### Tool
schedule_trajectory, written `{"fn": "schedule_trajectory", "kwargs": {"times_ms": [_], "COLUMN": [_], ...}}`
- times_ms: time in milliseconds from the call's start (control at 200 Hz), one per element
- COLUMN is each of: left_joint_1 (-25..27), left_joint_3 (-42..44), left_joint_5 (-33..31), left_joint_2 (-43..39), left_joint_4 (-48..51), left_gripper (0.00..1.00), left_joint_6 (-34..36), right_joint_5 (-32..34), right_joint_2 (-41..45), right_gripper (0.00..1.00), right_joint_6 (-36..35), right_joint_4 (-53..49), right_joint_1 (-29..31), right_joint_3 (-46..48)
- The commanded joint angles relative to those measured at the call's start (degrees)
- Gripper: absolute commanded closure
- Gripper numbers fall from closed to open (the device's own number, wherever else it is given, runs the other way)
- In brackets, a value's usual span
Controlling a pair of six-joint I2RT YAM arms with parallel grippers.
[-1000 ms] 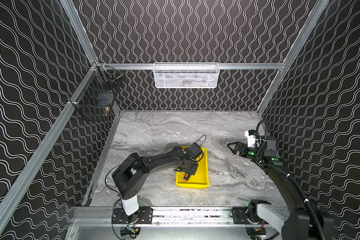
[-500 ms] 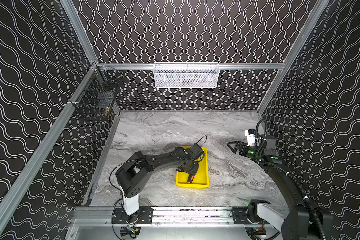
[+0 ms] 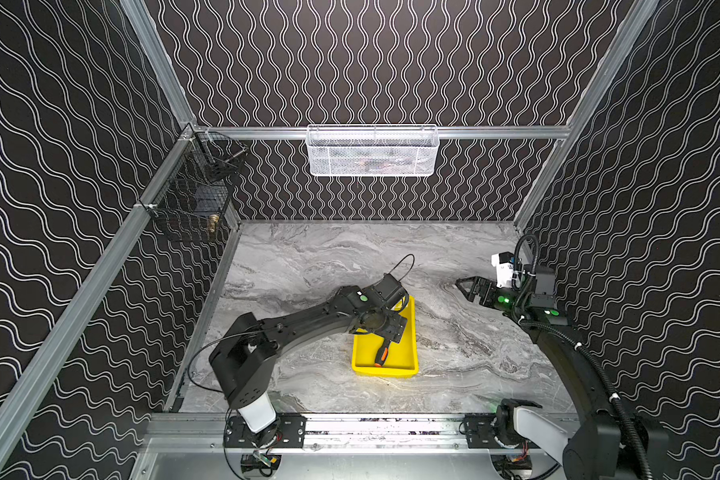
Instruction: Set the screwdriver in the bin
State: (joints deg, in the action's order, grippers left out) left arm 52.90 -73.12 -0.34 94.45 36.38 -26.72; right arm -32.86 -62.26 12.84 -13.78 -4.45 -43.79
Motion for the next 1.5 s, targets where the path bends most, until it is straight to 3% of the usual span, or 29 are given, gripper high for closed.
{"fn": "schedule_trajectory", "kwargs": {"times_ms": [0,115,210,325,500,651,751,846,906,986,1111,1301,1496], "left_joint_1": [-0.81,-2.65,-5.79,-11.42,-20.3,-27.31,-30.85,-32.12,-34.08,-37.12,-39.78,-41.65,-42.09], "left_joint_3": [-1.31,-1.08,-0.03,3.21,10.94,21.19,29.97,37.98,38.69,38.89,46.01,50.98,55.41], "left_joint_5": [-2.42,-6.02,-10.99,-12.72,-21.09,-24.42,-27.05,-31.45,-31.56,-27.17,-23.7,-21.32,-21.36], "left_joint_2": [-3.89,-10.07,-14.82,-20.01,-26.36,-33.54,-35.3,-34.27,-32.87,-30.85,-27.75,-22.2,-14.04], "left_joint_4": [0.44,-1.91,-4.45,-9.66,-17.45,-27.71,-39.98,-53.8,-52.71,-51.3,-64.09,-73.75,-87.26], "left_gripper": [0.02,0.01,0.01,0.01,0.01,0.01,0.01,0.01,0.01,0.01,0.01,0.01,0.01], "left_joint_6": [3.96,8.01,9.52,13.31,13.03,13.83,20.78,29.21,28.33,26.44,25.97,29.2,28.52], "right_joint_5": [-1.51,-4.49,-3.26,-1.22,8.41,16.08,22.11,26.97,28.46,28.39,31.29,33.23,37.39], "right_joint_2": [0.22,1.07,1.74,1.78,2.72,6.1,6.54,6.55,6.54,6.47,5.2,3.35,-2.21], "right_gripper": [0.01,0.01,0.01,0.0,0.01,0.0,0.01,0.01,0.0,0.01,0.0,0.01,0.01], "right_joint_6": [-0.55,-0.48,0.38,2.09,4.47,3.78,1.79,0.27,-0.42,-3.67,-4.51,-4.85,-9.15], "right_joint_4": [0.75,3.59,5.81,9.09,13.81,19.27,17.15,17.12,17.87,23.83,36.58,39.78,53.16], "right_joint_1": [0.05,0.29,1.08,1.46,1.37,1.37,1.37,1.37,1.37,1.37,1.37,1.37,1.37], "right_joint_3": [-1.78,-3.08,-4.2,-5.06,-4.8,-1.86,-2.4,-1.46,-0.18,4.62,13.79,17.98,24.14]}}
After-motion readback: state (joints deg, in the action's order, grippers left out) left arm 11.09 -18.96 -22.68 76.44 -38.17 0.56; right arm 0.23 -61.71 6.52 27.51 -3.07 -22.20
